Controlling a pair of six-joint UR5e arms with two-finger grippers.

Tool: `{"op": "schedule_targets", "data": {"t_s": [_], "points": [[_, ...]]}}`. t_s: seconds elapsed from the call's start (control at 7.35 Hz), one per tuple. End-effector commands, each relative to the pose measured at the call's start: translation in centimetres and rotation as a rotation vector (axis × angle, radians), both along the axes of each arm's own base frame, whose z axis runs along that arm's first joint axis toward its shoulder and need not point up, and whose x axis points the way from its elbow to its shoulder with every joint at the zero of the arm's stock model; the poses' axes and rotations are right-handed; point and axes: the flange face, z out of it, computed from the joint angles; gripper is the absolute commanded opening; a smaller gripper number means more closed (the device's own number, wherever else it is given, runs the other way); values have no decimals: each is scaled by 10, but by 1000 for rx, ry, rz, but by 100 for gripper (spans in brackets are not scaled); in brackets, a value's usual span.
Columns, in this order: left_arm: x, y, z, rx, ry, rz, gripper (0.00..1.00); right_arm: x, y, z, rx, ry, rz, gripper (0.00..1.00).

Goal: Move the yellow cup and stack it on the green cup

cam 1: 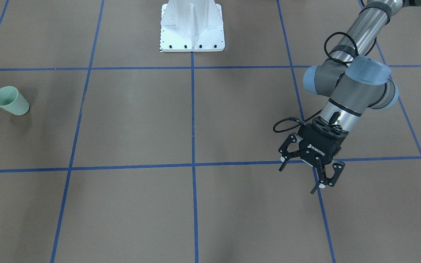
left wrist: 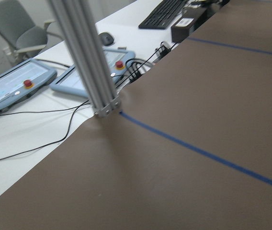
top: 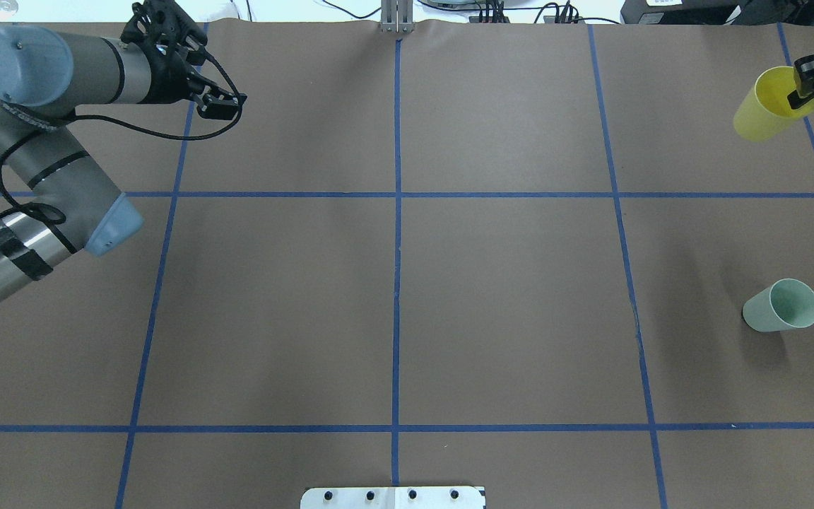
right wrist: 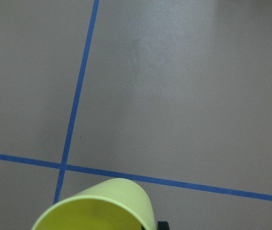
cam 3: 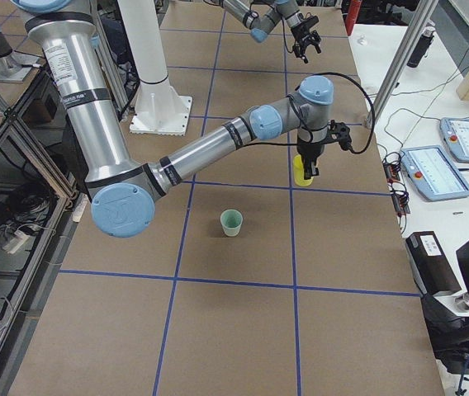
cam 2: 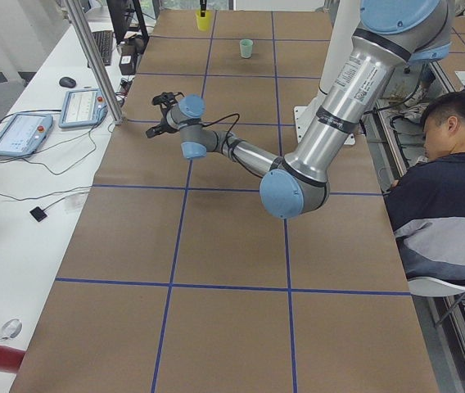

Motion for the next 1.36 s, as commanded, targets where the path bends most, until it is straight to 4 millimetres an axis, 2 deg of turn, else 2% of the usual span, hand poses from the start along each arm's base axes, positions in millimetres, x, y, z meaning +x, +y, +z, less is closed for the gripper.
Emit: {"op": "schedule_targets", "data": {"t_s": [0.0,0.14,0.41,0.54,0.68,0.82,0.95,1.09,1.22], "points": [[-46,-36,37,-221,-198,-57,99,2,5,8,-9,4,-1,0],[-62,-38,43,-232,-325,-13,99,3,8,8,-7,5,-1,0],[-121,-34,72,-301,-505,50,99,7,23,16,-14,6,0,0],[-169,-37,79,-399,-564,69,99,8,26,17,-14,8,1,0],[-222,-30,89,-558,-487,96,100,8,26,17,-13,8,0,0],[-276,-15,114,-690,-360,111,100,9,27,17,-12,9,1,0],[-325,21,177,-811,-319,72,100,10,30,13,-1,8,0,0],[-348,50,227,-910,-307,45,100,11,34,12,4,7,0,0],[-373,76,256,-943,-297,22,100,11,36,10,8,6,0,0]]}}
